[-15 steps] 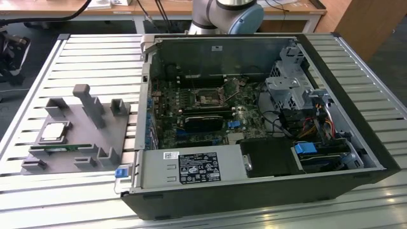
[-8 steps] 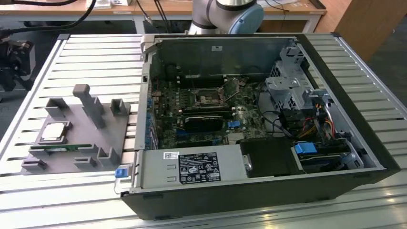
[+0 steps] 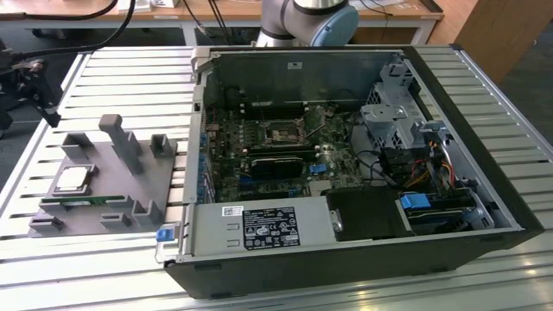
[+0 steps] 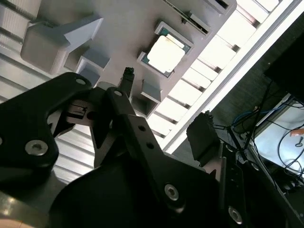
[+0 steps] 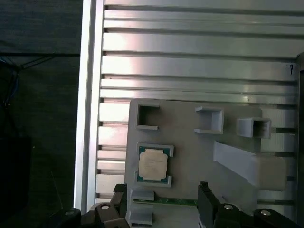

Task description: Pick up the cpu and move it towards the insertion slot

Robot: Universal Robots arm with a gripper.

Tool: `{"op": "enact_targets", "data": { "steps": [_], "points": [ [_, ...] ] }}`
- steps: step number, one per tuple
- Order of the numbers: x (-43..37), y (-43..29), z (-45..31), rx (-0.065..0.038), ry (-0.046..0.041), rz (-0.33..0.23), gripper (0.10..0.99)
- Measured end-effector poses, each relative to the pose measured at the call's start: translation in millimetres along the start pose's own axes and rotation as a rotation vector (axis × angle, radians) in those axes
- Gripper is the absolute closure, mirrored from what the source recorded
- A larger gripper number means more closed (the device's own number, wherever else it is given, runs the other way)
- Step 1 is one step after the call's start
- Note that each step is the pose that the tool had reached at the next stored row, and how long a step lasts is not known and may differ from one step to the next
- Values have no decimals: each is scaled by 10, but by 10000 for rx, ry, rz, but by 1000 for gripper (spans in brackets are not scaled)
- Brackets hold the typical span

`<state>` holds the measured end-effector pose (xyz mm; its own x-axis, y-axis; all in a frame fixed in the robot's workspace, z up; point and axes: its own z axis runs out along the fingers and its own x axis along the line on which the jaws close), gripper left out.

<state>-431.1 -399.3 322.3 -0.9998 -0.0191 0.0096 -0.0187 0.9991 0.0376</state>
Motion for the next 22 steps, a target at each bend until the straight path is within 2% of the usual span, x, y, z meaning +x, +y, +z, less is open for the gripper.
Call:
{"op": "enact_targets", "data": {
  "steps": [1,2,3,12,22],
  "points": [
    [0,-1,18,0,8,-1,388],
    [0,-2,36,1,15,0,388],
    [0,-2,53,2,18,1,325],
    [-2,-9,207,0,72,2,325],
    [-2,-14,254,-1,88,3,325]
  ]
}}
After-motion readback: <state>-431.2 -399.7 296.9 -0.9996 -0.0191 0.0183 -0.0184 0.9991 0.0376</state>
